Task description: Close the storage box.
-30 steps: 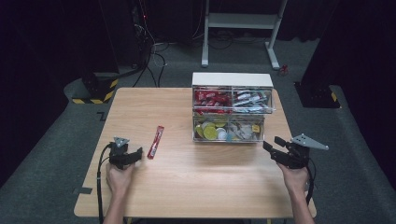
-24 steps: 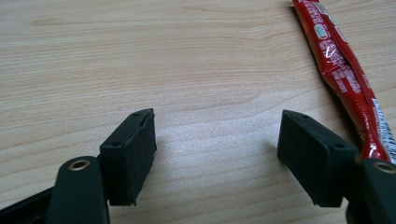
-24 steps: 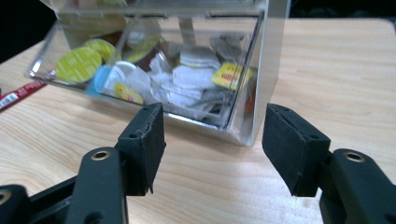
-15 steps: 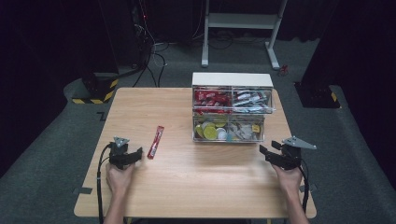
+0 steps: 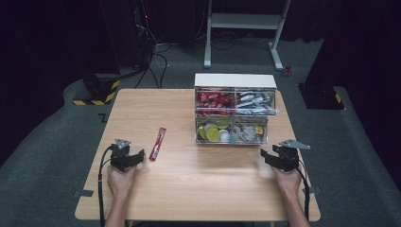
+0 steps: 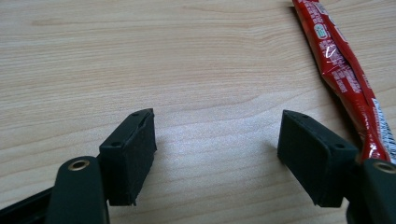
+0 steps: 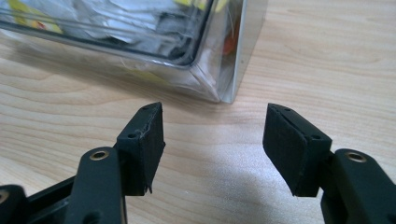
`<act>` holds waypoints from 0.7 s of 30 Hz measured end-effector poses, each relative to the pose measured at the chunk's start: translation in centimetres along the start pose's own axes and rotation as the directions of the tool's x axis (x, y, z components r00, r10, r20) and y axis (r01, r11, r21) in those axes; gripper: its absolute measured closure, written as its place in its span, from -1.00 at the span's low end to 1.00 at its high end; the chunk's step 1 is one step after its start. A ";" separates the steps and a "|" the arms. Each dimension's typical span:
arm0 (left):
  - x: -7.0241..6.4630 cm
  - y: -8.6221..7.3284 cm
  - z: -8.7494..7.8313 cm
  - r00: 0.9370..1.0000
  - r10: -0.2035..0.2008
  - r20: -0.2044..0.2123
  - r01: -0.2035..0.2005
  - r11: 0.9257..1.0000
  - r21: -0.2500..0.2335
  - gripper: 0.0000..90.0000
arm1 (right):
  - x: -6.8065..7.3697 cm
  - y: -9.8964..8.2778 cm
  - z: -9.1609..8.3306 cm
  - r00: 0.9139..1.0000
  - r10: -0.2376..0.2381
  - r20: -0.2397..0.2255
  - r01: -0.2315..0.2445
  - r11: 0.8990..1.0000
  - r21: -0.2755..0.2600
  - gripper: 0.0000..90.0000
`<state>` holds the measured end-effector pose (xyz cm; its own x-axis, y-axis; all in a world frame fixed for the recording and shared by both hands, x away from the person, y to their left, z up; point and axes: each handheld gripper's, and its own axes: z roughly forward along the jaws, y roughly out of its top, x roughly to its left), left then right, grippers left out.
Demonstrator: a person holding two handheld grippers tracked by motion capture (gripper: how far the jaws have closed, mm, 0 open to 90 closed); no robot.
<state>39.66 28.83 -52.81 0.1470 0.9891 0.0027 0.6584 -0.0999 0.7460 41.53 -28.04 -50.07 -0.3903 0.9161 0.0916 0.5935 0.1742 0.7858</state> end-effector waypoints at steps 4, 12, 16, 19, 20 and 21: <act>0.0 0.0 0.0 1.000 0.000 0.000 0.000 1.000 0.000 -0.38 | 0.1 -0.1 0.3 1.000 -0.003 0.008 0.003 1.000 0.008 -0.16; 0.0 0.0 0.0 1.000 0.001 0.000 -0.001 1.000 0.001 -0.38 | -0.2 -0.5 1.4 0.999 -0.008 0.036 0.006 0.999 0.038 -0.22; 0.0 0.0 0.0 1.000 0.001 0.000 -0.001 1.000 0.000 -0.38 | -0.3 -0.6 1.9 0.999 -0.006 0.040 0.004 0.999 0.043 -0.23; 0.0 0.0 0.0 1.000 0.000 0.000 0.000 1.000 0.000 -0.38 | -0.3 -0.7 2.5 0.998 -0.007 0.057 0.003 0.998 0.067 -0.27; 0.0 0.0 0.0 1.000 0.000 0.000 0.000 1.000 0.000 -0.38 | -0.2 -0.6 2.5 0.998 -0.015 0.063 0.011 0.998 0.064 -0.27; 0.0 0.0 0.0 1.000 -0.001 0.001 0.001 1.000 0.000 -0.38 | -0.1 -0.6 2.5 0.998 -0.020 0.064 0.016 0.998 0.061 -0.27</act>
<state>39.66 28.85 -52.81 0.1473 0.9891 0.0011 0.6585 -0.0989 0.7460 42.97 -27.38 -52.11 -0.3562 0.9337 0.0368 0.6288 0.2104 0.7486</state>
